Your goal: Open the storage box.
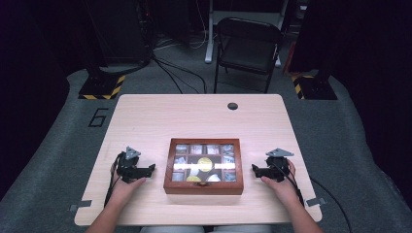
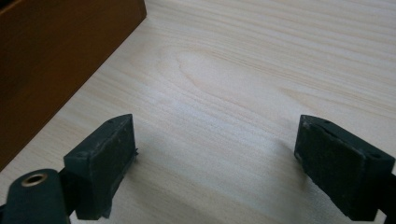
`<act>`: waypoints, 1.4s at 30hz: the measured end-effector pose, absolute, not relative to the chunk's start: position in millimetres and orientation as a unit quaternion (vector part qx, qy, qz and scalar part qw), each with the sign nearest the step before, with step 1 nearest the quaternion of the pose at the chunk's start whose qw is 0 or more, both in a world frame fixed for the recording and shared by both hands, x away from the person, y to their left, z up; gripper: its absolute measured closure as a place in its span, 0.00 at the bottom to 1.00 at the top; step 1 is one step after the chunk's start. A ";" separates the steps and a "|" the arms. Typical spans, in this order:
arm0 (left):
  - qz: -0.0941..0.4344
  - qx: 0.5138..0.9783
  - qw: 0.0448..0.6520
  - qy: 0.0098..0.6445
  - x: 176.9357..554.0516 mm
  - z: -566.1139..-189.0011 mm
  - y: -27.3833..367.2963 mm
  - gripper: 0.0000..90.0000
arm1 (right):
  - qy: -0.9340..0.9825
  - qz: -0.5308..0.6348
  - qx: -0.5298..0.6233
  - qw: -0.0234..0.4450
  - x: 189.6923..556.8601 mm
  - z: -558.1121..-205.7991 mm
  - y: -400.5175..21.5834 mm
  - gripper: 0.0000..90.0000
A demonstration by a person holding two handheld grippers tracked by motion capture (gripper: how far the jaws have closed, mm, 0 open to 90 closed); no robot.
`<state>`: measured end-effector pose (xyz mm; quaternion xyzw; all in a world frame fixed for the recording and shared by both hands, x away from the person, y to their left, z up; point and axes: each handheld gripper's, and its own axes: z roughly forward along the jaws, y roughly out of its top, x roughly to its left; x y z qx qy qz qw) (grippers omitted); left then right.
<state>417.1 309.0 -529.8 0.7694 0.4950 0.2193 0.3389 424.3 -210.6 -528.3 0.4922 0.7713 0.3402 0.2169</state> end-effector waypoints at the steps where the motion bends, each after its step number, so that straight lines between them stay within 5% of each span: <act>1: 0.219 0.769 0.339 0.495 417.1 -529.8 309.0 0.12 | 0.772 0.340 0.491 0.218 424.4 -528.5 -210.7 0.13; 20: 0.217 0.771 0.341 0.492 415.8 -529.5 308.1 0.13 | 0.762 0.339 0.504 0.223 419.8 -527.9 -208.0 0.16; 31: 0.199 0.751 0.353 0.520 411.2 -520.4 314.4 0.32 | 0.774 0.322 0.504 0.207 418.1 -518.3 -210.3 0.36; 42: 0.180 0.724 0.385 0.543 399.5 -500.4 320.1 0.36 | 0.790 0.332 0.475 0.199 400.4 -501.0 -201.2 0.37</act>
